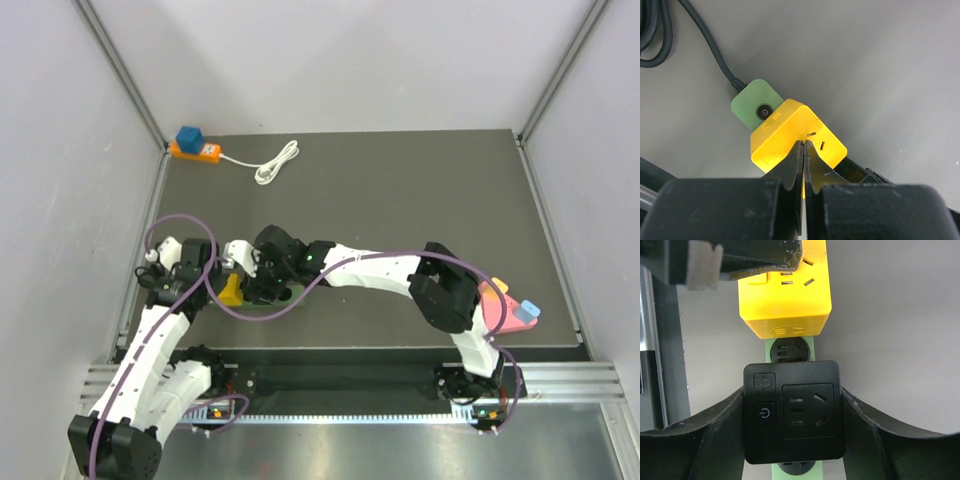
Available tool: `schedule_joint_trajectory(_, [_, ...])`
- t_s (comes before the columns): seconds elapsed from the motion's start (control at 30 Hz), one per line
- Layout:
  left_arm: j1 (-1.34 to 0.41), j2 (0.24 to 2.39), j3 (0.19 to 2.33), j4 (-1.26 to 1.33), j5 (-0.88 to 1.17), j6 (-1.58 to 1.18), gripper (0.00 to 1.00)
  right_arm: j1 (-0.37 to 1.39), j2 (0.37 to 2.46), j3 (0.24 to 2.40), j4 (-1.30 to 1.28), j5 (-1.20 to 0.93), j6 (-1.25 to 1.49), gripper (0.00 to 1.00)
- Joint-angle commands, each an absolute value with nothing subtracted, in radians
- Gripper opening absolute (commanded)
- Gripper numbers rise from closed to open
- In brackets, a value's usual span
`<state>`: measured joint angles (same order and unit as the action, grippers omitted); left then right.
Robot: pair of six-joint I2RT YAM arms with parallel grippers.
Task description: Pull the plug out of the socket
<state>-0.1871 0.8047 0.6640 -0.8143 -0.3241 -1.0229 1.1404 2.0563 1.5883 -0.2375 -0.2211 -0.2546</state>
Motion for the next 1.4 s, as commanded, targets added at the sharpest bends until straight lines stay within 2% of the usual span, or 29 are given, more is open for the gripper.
schedule_joint_trajectory(0.0, [-0.213,0.825,0.618,-0.946,-0.196,-1.028,0.0,1.132,2.029,1.724,-0.023,-0.296,-0.248,0.0])
schedule_joint_trajectory(0.13, [-0.213,0.819,0.612,-0.931,-0.19,-1.023,0.0,1.097,2.028,1.707,-0.008,-0.368,-0.184,0.0])
schedule_joint_trajectory(0.23, [-0.215,0.831,0.612,-0.93,-0.193,-1.026,0.0,1.056,2.068,1.813,-0.04,-0.472,-0.037,0.0])
schedule_joint_trajectory(0.43, [-0.215,0.838,0.614,-0.925,-0.193,-1.02,0.0,1.048,2.115,1.861,-0.095,-0.508,0.038,0.0])
schedule_joint_trajectory(0.73, [-0.213,0.799,0.649,-0.905,-0.201,-0.962,0.0,1.109,2.068,1.697,-0.098,-0.284,-0.149,0.0])
schedule_joint_trajectory(0.93, [-0.213,0.736,0.762,-0.974,-0.279,-0.962,0.0,1.126,1.964,1.49,0.049,-0.169,-0.216,0.01])
schedule_joint_trajectory(0.97, [-0.213,0.72,0.768,-0.979,-0.273,-0.963,0.0,1.127,1.948,1.473,0.061,-0.154,-0.216,0.04])
schedule_joint_trajectory(1.03, [-0.213,0.706,0.773,-0.976,-0.259,-0.968,0.0,1.126,1.939,1.445,0.078,-0.149,-0.215,0.15])
schedule_joint_trajectory(1.07, [-0.213,0.692,0.772,-0.973,-0.243,-0.969,0.0,1.127,1.936,1.442,0.078,-0.149,-0.212,0.22])
schedule_joint_trajectory(1.1, [-0.213,0.686,0.769,-0.97,-0.235,-0.969,0.0,1.126,1.934,1.44,0.08,-0.156,-0.209,0.33])
schedule_joint_trajectory(1.17, [-0.213,0.669,0.759,-0.965,-0.215,-0.968,0.02,1.127,1.933,1.439,0.071,-0.17,-0.202,0.41])
schedule_joint_trajectory(1.2, [-0.213,0.664,0.758,-0.962,-0.207,-0.963,0.11,1.126,1.93,1.433,0.069,-0.173,-0.196,0.5])
schedule_joint_trajectory(1.27, [-0.213,0.649,0.756,-0.954,-0.187,-0.939,0.26,1.127,1.918,1.414,0.084,-0.175,-0.184,0.6])
schedule_joint_trajectory(1.3, [-0.213,0.643,0.756,-0.942,-0.161,-0.925,0.4,1.126,1.899,1.389,0.09,-0.175,-0.181,0.69])
schedule_joint_trajectory(1.37, [-0.213,0.628,0.758,-0.937,-0.137,-0.893,0.52,1.124,1.873,1.353,0.124,-0.184,-0.176,0.77])
